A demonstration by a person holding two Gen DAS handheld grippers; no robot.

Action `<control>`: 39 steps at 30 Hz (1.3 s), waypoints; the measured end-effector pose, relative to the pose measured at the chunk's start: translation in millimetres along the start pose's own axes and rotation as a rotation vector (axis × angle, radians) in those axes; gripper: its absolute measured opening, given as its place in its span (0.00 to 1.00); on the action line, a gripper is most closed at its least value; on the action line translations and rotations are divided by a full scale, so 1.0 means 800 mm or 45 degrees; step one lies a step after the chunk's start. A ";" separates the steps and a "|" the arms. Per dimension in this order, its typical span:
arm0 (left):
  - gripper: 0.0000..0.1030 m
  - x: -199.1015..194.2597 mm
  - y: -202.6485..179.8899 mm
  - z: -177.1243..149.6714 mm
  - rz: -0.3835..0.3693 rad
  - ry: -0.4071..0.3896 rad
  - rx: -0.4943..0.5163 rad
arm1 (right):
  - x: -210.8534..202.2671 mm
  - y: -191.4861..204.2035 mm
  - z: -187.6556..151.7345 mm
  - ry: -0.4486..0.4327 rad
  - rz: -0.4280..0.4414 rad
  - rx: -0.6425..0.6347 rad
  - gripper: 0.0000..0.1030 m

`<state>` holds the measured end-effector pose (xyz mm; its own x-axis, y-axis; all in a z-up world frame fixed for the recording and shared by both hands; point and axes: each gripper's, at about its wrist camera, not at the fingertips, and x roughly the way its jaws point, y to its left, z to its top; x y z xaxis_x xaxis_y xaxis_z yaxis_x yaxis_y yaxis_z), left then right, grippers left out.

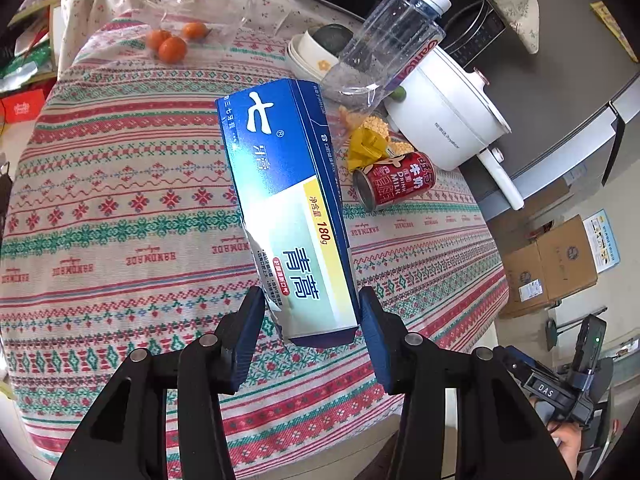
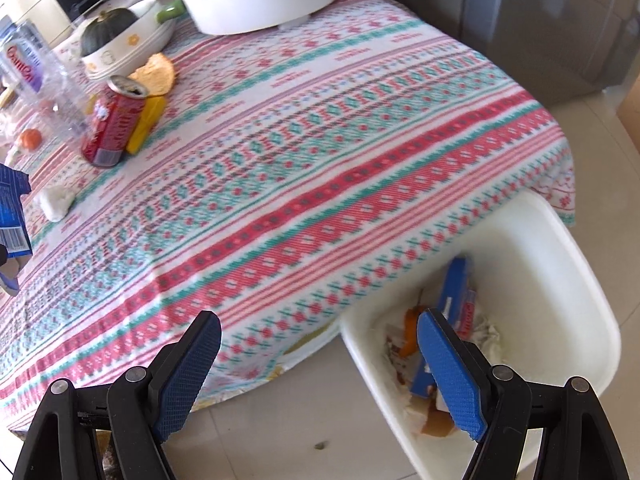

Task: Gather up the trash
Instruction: 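Lift the toothpaste box with the left tool while the right tool approaches the white bag, then grasp the white plastic bag ball with the right tool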

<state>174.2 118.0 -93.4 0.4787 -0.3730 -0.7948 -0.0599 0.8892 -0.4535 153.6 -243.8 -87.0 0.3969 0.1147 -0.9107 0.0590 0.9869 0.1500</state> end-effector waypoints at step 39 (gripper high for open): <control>0.48 -0.036 0.102 0.000 0.293 0.020 0.165 | 0.146 0.322 0.041 -0.223 0.246 -0.331 0.72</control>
<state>155.5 201.4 -107.3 0.4521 -0.1599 -0.8775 -0.0524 0.9774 -0.2050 245.3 20.0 -142.1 0.5302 0.3032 -0.7918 -0.2586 0.9472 0.1896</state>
